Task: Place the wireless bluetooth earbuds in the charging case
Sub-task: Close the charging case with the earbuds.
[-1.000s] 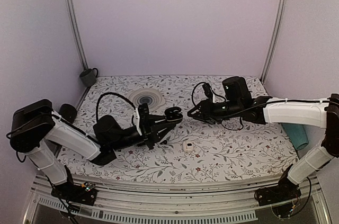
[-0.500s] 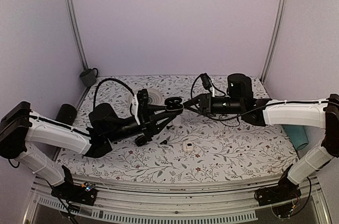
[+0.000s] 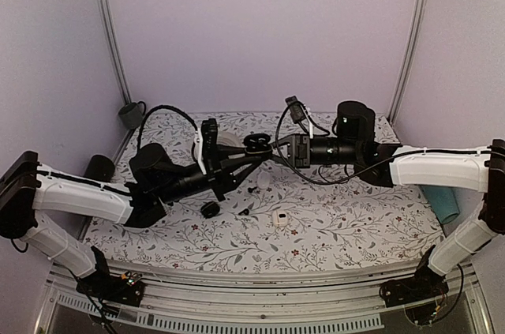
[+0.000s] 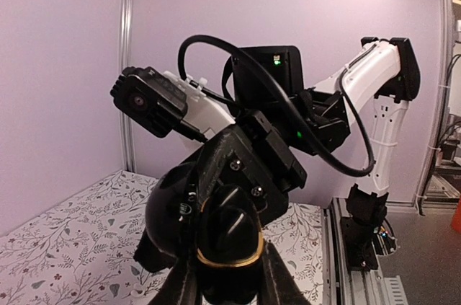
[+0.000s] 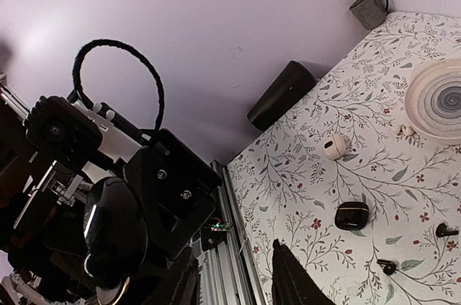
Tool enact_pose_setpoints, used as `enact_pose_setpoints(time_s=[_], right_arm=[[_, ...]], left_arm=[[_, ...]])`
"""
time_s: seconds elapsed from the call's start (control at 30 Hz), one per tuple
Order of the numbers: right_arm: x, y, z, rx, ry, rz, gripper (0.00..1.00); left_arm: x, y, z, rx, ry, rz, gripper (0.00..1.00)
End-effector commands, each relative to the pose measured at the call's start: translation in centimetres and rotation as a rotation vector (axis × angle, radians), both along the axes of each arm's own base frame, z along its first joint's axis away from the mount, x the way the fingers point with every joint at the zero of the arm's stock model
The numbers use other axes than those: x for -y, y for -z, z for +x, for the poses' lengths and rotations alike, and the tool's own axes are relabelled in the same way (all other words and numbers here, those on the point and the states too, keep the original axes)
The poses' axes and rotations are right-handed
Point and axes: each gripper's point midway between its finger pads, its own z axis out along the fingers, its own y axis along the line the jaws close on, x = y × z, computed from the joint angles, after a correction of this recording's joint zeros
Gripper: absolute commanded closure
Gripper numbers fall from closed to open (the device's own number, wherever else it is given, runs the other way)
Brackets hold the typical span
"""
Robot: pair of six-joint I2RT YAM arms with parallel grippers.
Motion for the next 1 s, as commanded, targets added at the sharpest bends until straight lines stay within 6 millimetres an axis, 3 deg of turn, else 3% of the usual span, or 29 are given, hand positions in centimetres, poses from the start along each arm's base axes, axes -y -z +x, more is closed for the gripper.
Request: enact_pose_setpoints(time_s=[0.0, 0.97], right_arm=[[-0.3, -2.6, -1.1, 0.076, -0.047, 0.053, 0.64], [0.3, -5.4, -2.8, 0.151, -0.068, 0.087, 0.63]], left_arm=[[-1.0, -0.9, 0.5, -0.011, -0.011, -0.030, 1.00], [-1.2, 0.3, 1.2, -0.079, 0.000, -0.028, 1.00]])
